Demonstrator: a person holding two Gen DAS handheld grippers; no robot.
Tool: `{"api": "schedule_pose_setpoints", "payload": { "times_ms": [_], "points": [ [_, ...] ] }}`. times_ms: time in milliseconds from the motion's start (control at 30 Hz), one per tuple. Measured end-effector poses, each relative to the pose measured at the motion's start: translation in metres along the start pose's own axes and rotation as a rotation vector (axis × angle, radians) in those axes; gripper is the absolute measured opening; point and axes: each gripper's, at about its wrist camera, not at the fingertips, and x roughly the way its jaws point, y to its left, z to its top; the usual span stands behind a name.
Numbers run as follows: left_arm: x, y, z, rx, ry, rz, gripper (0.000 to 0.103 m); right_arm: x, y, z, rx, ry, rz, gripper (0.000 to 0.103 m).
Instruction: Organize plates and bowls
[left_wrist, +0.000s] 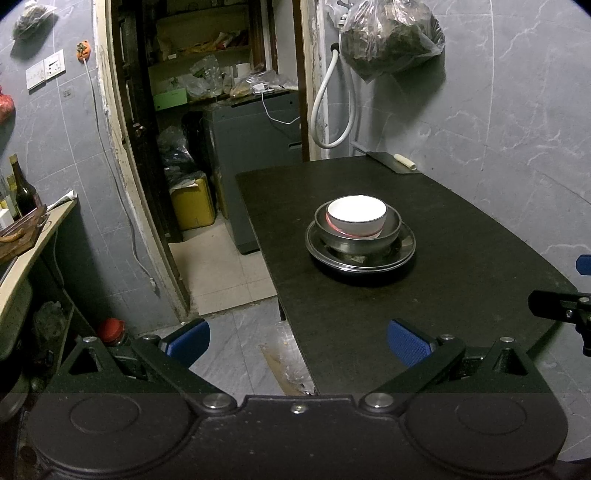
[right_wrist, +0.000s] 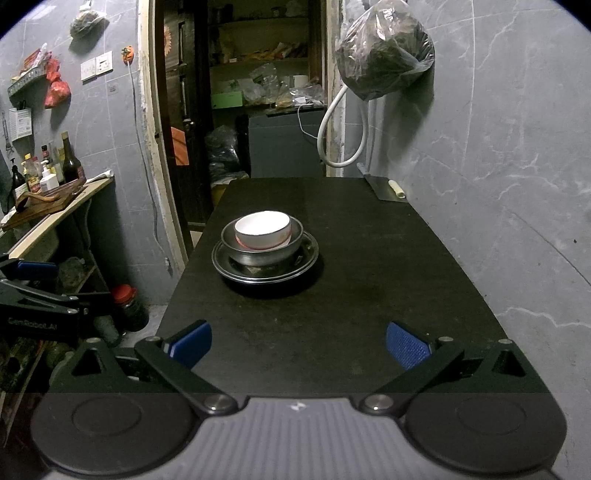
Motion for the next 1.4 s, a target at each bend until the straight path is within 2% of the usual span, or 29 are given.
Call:
{"api": "schedule_pose_setpoints", "payload": {
  "times_ms": [467,1400],
  "points": [
    [0.003,0.000,-0.005,0.003,0.012,-0.004,0.102,0.004,-0.001,0.000,0.007,0.012,0.002,0.103],
    [0.021,0.011,0.011,0.024,0.043,-0.035,0.102,0.022,-0.001,0.009,0.029,0.040,-0.013,0.103]
  ]
}}
